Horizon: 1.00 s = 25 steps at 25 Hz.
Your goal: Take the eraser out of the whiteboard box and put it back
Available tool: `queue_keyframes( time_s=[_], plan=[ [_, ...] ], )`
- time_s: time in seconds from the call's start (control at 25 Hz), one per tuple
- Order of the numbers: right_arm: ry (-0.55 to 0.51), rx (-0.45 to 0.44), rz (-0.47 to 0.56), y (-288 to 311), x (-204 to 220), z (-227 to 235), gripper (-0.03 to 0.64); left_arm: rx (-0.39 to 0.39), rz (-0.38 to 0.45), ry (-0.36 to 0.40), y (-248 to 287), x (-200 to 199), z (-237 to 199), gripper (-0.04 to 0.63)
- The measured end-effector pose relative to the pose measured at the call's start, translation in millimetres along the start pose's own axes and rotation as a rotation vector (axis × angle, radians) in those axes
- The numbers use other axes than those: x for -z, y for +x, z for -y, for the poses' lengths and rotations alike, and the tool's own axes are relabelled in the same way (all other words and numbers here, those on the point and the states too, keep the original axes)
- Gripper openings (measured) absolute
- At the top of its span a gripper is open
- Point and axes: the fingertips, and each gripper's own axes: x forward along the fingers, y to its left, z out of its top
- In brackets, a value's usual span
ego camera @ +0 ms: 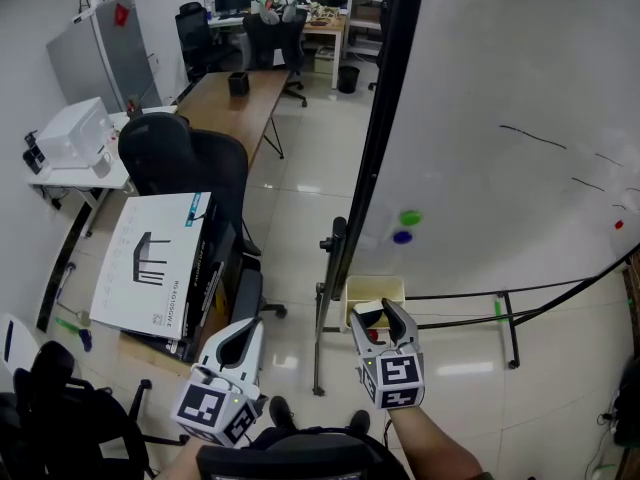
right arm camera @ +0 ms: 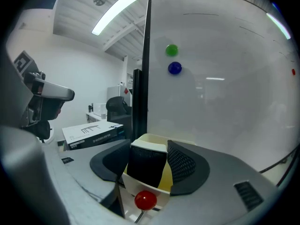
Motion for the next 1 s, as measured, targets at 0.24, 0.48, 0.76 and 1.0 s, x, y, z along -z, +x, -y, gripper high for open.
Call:
queue_keyframes(
  time_s=[0.24,0.48,0.76,1.0],
  plan=[
    [-0.075,0.0,-0.025,5.3,6.4,-8.9,0.275,0.0,0.004,-0.008,2.1,-1.0,-2.2,0.021],
    [-0.091,-0.008,-0.031,6.0,1.7,-13.4,0.275,-0.007,0.006,-0.012,2.1,-1.3,-2.3,0.021],
    [-0.084,-0.053,0.038,-17.7,-18.0,-4.9,0.314,-0.025,-0.007,0.012,0.7,-8.0,10.4,0.021],
    [-0.063,-0.149,0.171,-77.3,-61.0,20.0,0.314,-0.068,0.055,0.035,-4.7,-21.4,53.6,0.021]
  ],
)
